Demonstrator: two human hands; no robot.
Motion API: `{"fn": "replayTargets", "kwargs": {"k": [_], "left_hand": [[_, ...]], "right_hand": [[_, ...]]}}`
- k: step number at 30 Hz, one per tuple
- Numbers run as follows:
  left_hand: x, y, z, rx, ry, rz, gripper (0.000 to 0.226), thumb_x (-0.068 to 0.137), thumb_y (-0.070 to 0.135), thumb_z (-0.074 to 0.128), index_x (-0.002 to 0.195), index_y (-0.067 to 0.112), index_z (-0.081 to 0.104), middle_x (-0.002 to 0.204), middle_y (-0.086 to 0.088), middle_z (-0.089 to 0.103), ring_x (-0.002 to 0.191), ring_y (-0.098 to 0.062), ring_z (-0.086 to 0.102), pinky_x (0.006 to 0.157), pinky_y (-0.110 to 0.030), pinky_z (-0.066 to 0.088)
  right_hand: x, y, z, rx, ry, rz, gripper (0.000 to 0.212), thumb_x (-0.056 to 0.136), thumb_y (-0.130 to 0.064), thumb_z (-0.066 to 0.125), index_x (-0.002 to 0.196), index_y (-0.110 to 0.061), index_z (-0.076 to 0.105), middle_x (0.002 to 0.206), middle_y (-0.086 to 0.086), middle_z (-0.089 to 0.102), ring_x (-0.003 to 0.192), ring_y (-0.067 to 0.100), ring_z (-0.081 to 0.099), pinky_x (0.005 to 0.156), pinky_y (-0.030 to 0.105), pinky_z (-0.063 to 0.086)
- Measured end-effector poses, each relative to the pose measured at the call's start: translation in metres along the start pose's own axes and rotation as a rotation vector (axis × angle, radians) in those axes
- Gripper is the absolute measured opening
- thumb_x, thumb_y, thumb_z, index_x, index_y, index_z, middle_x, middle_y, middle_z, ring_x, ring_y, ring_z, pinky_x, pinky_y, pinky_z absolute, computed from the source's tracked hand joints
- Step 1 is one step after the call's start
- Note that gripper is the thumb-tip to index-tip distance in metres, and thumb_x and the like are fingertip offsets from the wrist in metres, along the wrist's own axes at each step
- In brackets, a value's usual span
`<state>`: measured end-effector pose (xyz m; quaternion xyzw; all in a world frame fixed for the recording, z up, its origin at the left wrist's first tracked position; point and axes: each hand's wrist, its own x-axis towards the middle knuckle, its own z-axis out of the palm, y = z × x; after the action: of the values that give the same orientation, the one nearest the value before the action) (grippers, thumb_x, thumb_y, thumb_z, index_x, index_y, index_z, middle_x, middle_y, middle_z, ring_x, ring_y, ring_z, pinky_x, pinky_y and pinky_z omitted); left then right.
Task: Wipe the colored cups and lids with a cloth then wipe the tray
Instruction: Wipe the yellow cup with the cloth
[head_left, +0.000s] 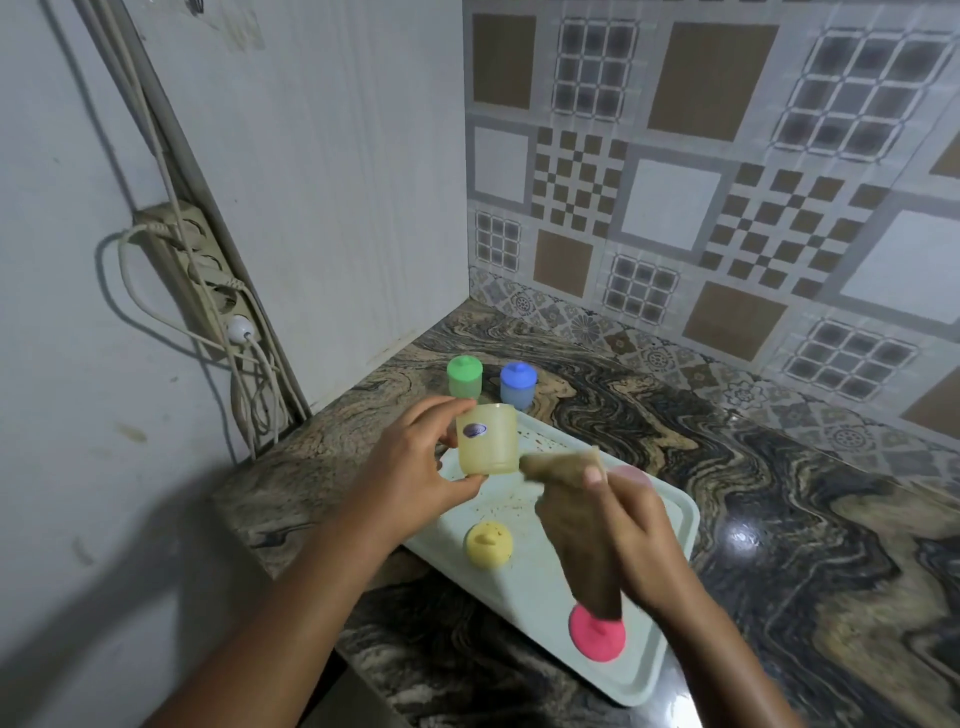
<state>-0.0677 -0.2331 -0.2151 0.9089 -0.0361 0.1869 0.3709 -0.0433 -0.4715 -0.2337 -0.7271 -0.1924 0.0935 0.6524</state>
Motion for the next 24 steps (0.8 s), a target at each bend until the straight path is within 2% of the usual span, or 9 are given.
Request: {"fn": "replayTargets", "kwargs": {"k": [2,3,5,7,9,11,15,18,24], "left_hand": [[0.002,-0.005,0.011,0.020,-0.034,-0.025,0.078,0.065,0.020,0.088,0.136,0.025,0.057,0.128,0.016,0.049,0.094,-0.004,0.061,0.074,-0.034,0.060],[0.003,-0.005,0.018,0.018,-0.055,-0.025,0.078,0.065,0.020,0.088,0.137,0.025,0.057,0.129,0.014,0.050,0.094,-0.004,0.061,0.076,-0.036,0.059],[0.007,-0.001,0.031,-0.003,-0.093,-0.013,0.078,0.067,0.019,0.088,0.138,0.022,0.056,0.132,0.010,0.050,0.095,-0.007,0.061,0.078,-0.037,0.058],[0.012,0.004,0.041,-0.045,-0.118,0.003,0.079,0.068,0.021,0.090,0.140,0.019,0.055,0.132,0.011,0.049,0.097,-0.011,0.062,0.078,-0.035,0.059],[0.021,0.006,0.046,-0.100,-0.106,0.006,0.070,0.074,0.028,0.087,0.137,0.016,0.059,0.131,0.009,0.052,0.098,-0.013,0.065,0.075,-0.031,0.061],[0.034,0.006,0.051,-0.079,-0.052,0.065,0.046,0.085,0.029,0.078,0.126,0.013,0.066,0.124,0.001,0.062,0.091,-0.014,0.069,0.076,-0.028,0.059],[0.074,0.005,0.068,0.000,-0.005,0.127,0.009,0.092,0.009,0.067,0.099,0.007,0.073,0.096,-0.006,0.072,0.086,-0.019,0.068,0.077,-0.032,0.054],[0.109,0.003,0.086,0.073,-0.042,0.139,0.007,0.091,0.004,0.065,0.090,0.008,0.071,0.088,-0.006,0.070,0.083,-0.022,0.063,0.075,-0.036,0.051],[0.161,-0.016,0.133,0.198,-0.129,0.122,0.007,0.093,0.010,0.062,0.093,0.009,0.069,0.093,-0.011,0.068,0.082,-0.030,0.063,0.070,-0.044,0.054]], "right_hand": [[0.015,-0.003,0.001,0.100,0.077,0.095,0.054,0.104,-0.044,0.046,0.096,0.006,0.066,0.073,0.016,0.050,0.064,0.024,0.049,0.060,0.036,0.046],[0.021,-0.005,0.002,0.109,0.096,0.132,0.052,0.107,-0.038,0.045,0.089,0.010,0.058,0.073,0.014,0.045,0.062,0.021,0.045,0.056,0.031,0.043],[0.031,-0.004,0.006,0.030,0.103,0.161,0.046,0.108,-0.039,0.044,0.078,-0.006,0.056,0.067,0.007,0.045,0.057,0.014,0.044,0.055,0.028,0.040],[0.038,0.000,0.004,-0.116,0.110,0.154,0.053,0.102,-0.054,0.045,0.071,-0.013,0.057,0.064,-0.003,0.053,0.060,0.012,0.049,0.061,0.036,0.042],[0.043,0.006,0.001,-0.167,0.146,0.155,0.054,0.102,-0.051,0.045,0.075,-0.008,0.061,0.067,-0.001,0.062,0.063,0.014,0.058,0.066,0.040,0.048],[0.049,0.009,-0.004,-0.192,0.170,0.161,0.053,0.102,-0.049,0.044,0.076,-0.008,0.064,0.067,0.003,0.070,0.065,0.019,0.068,0.068,0.041,0.053],[0.070,0.007,-0.017,-0.385,0.218,0.147,0.053,0.102,-0.049,0.041,0.069,-0.009,0.052,0.061,0.000,0.056,0.061,0.017,0.051,0.061,0.039,0.043],[0.098,0.010,-0.027,-0.425,0.247,0.136,0.050,0.107,-0.034,0.043,0.070,-0.001,0.050,0.063,0.005,0.048,0.061,0.018,0.043,0.059,0.034,0.032],[0.159,0.034,-0.044,-0.432,0.276,0.223,0.048,0.109,-0.032,0.039,0.073,-0.003,0.053,0.066,0.010,0.052,0.062,0.023,0.046,0.060,0.035,0.032]]}}
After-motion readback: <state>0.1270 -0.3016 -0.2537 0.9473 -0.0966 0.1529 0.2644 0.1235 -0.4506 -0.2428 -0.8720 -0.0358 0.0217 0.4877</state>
